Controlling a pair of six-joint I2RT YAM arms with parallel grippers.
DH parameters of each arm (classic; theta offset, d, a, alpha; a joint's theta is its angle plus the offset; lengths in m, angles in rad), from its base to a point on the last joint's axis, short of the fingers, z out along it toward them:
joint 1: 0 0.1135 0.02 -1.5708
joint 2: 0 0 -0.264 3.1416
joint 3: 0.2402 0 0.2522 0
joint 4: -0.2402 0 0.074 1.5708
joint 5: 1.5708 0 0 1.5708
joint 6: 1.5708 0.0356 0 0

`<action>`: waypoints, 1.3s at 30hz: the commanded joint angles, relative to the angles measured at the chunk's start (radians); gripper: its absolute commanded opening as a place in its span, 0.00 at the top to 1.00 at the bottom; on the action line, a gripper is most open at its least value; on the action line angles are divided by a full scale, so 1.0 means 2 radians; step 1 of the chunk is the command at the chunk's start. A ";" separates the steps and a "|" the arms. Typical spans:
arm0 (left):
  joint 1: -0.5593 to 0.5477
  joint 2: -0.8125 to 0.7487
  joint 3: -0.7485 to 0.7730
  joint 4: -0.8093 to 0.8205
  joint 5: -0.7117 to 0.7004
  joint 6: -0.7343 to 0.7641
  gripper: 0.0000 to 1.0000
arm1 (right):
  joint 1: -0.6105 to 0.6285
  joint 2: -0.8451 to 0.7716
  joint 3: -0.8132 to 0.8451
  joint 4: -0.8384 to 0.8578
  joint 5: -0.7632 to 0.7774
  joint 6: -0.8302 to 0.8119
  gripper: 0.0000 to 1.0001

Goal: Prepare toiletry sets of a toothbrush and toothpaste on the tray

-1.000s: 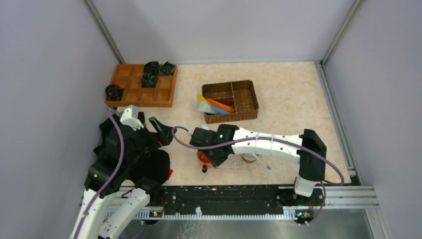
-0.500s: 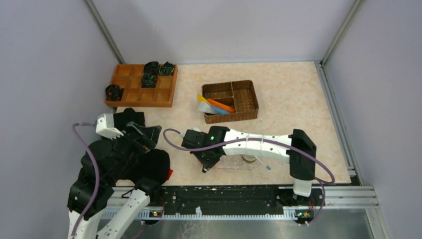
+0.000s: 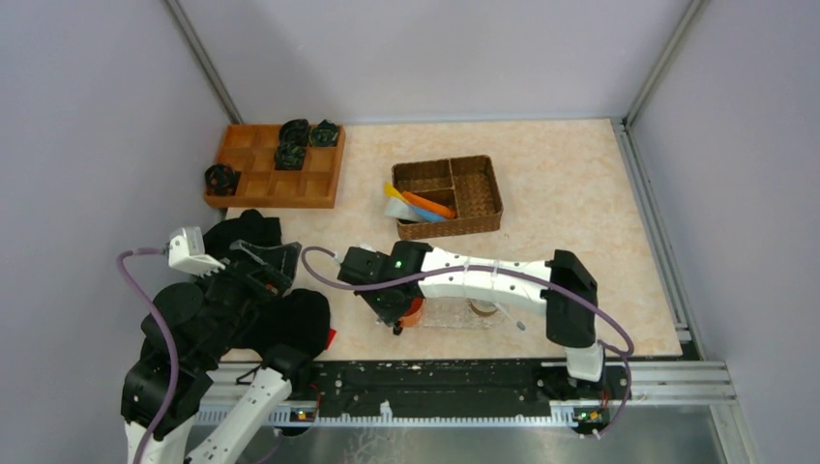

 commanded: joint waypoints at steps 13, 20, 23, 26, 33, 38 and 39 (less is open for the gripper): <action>0.001 0.002 0.004 -0.006 -0.006 0.007 0.01 | -0.010 0.027 0.046 0.004 0.010 -0.018 1.00; 0.002 0.004 0.003 -0.007 -0.006 0.007 0.01 | -0.033 -0.038 0.028 0.002 0.048 -0.011 0.95; 0.002 0.006 0.001 -0.005 -0.006 0.007 0.01 | -0.049 -0.079 0.025 -0.003 0.066 -0.011 0.82; 0.001 0.009 -0.002 -0.002 -0.005 0.007 0.01 | -0.080 -0.123 0.022 0.001 0.090 -0.022 0.75; 0.002 0.014 -0.013 0.004 0.000 0.005 0.01 | -0.142 -0.151 -0.004 0.086 0.176 -0.176 0.67; 0.001 0.015 -0.017 0.001 0.004 0.003 0.01 | -0.170 -0.102 -0.030 0.158 0.194 -0.248 0.59; 0.001 0.016 -0.017 -0.001 0.006 0.005 0.01 | -0.178 -0.092 -0.034 0.171 0.187 -0.256 0.57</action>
